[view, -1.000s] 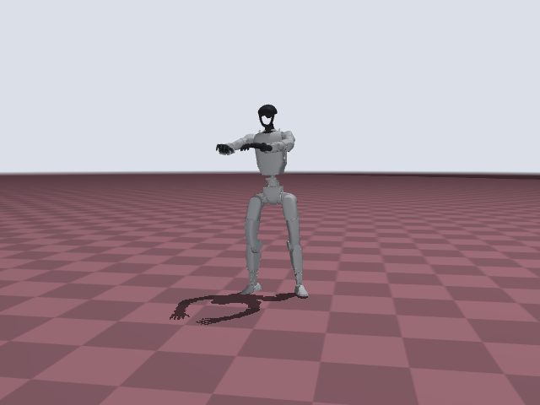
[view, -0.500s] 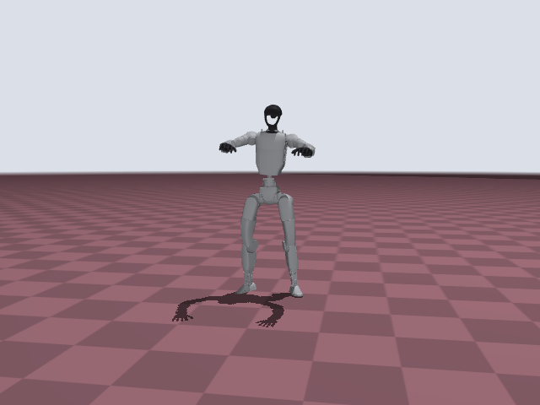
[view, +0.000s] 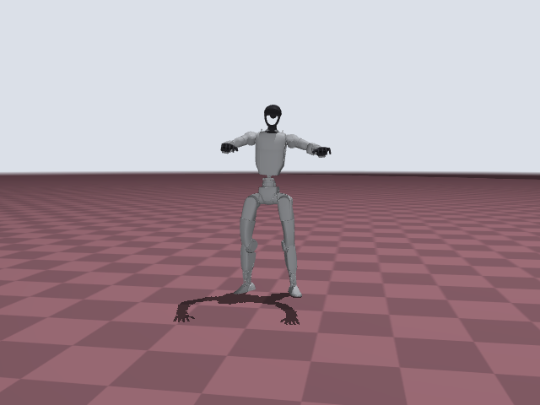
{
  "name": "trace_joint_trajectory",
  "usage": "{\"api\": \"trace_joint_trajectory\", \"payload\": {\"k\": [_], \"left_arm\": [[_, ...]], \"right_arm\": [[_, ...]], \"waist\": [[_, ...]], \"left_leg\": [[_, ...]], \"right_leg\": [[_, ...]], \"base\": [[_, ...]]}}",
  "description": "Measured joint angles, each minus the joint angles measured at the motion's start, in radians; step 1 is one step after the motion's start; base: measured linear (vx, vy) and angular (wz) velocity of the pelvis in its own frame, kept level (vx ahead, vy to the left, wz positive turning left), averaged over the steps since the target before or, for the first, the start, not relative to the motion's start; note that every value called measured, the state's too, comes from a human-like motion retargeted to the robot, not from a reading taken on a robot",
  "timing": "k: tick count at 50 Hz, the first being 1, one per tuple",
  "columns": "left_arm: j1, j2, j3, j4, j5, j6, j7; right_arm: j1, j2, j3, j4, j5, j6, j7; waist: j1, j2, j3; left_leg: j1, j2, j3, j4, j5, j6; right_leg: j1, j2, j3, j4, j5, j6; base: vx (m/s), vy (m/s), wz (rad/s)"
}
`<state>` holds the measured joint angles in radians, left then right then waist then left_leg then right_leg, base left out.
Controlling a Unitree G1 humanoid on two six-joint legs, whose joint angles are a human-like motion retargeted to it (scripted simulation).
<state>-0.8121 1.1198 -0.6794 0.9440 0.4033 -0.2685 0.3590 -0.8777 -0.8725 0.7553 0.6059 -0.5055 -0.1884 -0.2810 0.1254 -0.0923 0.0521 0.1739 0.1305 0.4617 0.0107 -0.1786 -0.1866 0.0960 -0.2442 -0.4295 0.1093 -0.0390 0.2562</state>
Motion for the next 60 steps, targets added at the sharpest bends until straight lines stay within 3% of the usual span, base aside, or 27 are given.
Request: {"api": "trace_joint_trajectory", "payload": {"k": [5, 10, 20, 30, 35, 45, 60], "left_arm": [[0.013, -0.043, 0.094, -0.122, -0.061, 0.022, 0.093], [-0.01, -0.116, 0.136, -0.307, -0.174, 0.011, 0.055], [-0.237, -0.333, 0.0, -0.548, -0.238, 0.023, -0.042], [-0.4, -0.652, -0.117, -0.382, -0.147, 0.076, -0.025], [-0.39, -0.724, -0.145, -0.255, -0.106, 0.082, -0.014], [-0.282, -0.621, -0.145, -0.121, -0.054, 0.069, -0.01], [-0.102, -0.34, -0.075, 0.08, -0.019, 0.1, -0.006]], "right_arm": [[0.024, 0.0, -0.039, 0.015, -0.04, 0.022, -0.04], [0.013, -0.017, -0.026, 0.003, -0.068, 0.039, 0.002], [-0.06, 0.011, 0.04, -0.025, -0.085, 0.057, 0.065], [-0.179, 0.13, 0.104, -0.011, -0.057, 0.064, 0.046], [-0.219, 0.152, 0.124, -0.035, -0.048, 0.06, 0.047], [-0.198, 0.097, 0.116, -0.089, -0.03, 0.042, 0.036], [-0.115, 0.024, 0.08, -0.112, -0.023, 0.034, 0.029]], "waist": [[-0.018, 0.018, 0.004], [-0.051, 0.046, 0.007], [-0.135, 0.081, 0.008], [-0.219, 0.083, 0.02], [-0.257, 0.082, 0.021], [-0.277, 0.076, 0.019], [-0.225, 0.054, 0.012]], "left_leg": [[0.002, -0.001, -0.004, 0.0, 0.003, 0.003], [-0.001, -0.001, -0.012, 0.001, 0.009, 0.004], [-0.013, -0.001, -0.022, 0.008, 0.021, 0.008], [-0.018, 0.001, -0.007, 0.015, 0.028, 0.015], [-0.02, 0.005, 0.004, 0.016, 0.03, 0.014], [-0.016, 0.011, 0.024, 0.014, 0.026, 0.013], [-0.004, 0.009, 0.034, 0.008, 0.012, 0.006]], "right_leg": [[0.004, -0.001, -0.003, 0.001, -0.003, -0.002], [0.007, -0.002, -0.01, 0.003, -0.007, -0.009], [0.006, -0.004, -0.015, 0.0, -0.015, -0.013], [-0.001, 0.002, 0.003, -0.013, -0.015, -0.008], [-0.011, 0.006, 0.014, -0.013, -0.015, -0.007], [-0.024, 0.013, 0.031, -0.007, -0.012, 0.003], [-0.023, 0.012, 0.037, -0.006, -0.005, 0.002]], "base": [[0.0, 0.0, 0.0], [0.0, 0.0, 0.0], [0.0, 0.0, 0.0], [0.0, 0.0, 0.0], [0.0, 0.0, 0.0], [0.0, 0.0, 0.0], [0.0, 0.0, 0.0]]}}
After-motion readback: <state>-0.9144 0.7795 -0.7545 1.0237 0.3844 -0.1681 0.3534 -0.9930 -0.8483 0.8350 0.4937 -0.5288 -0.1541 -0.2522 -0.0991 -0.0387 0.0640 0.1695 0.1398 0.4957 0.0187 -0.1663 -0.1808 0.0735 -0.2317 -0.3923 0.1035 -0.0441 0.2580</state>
